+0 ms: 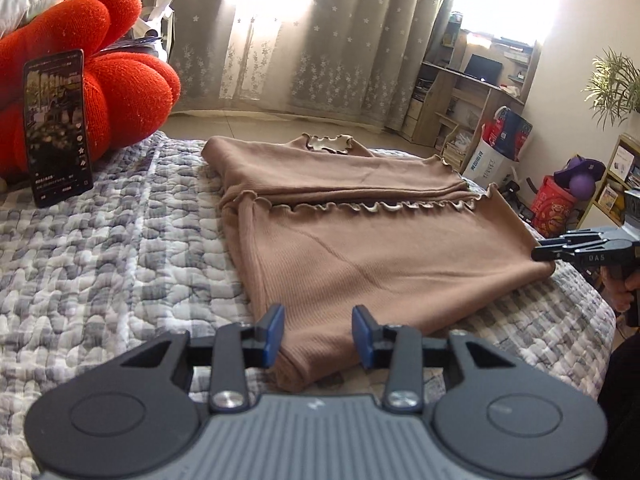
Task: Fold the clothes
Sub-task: 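Withdraw both tools and move them to the folded side edge, then grasp the folded side edge with both tools and lift it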
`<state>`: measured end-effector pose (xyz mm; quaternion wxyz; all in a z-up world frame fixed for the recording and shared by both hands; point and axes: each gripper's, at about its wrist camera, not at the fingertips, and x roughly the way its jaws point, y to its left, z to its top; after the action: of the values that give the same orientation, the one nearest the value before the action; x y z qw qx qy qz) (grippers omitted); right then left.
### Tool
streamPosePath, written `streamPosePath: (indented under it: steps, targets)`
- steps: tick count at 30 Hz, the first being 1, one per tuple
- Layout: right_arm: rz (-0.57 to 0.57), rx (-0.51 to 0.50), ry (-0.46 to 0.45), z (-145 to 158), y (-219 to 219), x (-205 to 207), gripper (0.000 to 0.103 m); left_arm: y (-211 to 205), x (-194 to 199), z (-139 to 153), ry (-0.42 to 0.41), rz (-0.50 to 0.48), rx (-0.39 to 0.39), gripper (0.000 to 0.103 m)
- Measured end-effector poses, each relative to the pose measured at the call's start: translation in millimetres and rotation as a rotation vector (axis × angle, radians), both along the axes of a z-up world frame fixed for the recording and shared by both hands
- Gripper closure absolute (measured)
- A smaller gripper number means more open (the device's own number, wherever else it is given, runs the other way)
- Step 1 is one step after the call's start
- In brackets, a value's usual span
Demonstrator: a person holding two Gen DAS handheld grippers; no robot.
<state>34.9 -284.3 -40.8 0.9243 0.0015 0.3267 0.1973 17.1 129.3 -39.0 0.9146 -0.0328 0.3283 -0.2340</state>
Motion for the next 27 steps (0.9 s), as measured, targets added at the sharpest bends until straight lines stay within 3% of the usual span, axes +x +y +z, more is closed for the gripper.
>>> streamPosePath:
  steps: [8, 15, 19, 23, 27]
  targets:
    - [-0.02, -0.023, -0.019, 12, 2, -4, 0.066, -2, 0, 15, 0.011, 0.041, -0.02, 0.055]
    - [0.019, -0.039, -0.061, 26, 2, -16, 0.065, 3, -18, 22, -0.043, 0.036, 0.077, 0.049]
    - [0.055, -0.059, -0.058, 29, 7, -24, 0.064, 7, -25, 20, -0.029, 0.031, 0.1, 0.046]
    - [0.074, -0.053, -0.01, 25, 10, -25, 0.064, 18, -20, 15, 0.084, 0.076, -0.002, 0.046]
    - [0.041, 0.061, 0.139, 18, 1, -15, 0.062, 40, -6, 3, 0.262, 0.151, -0.236, 0.052]
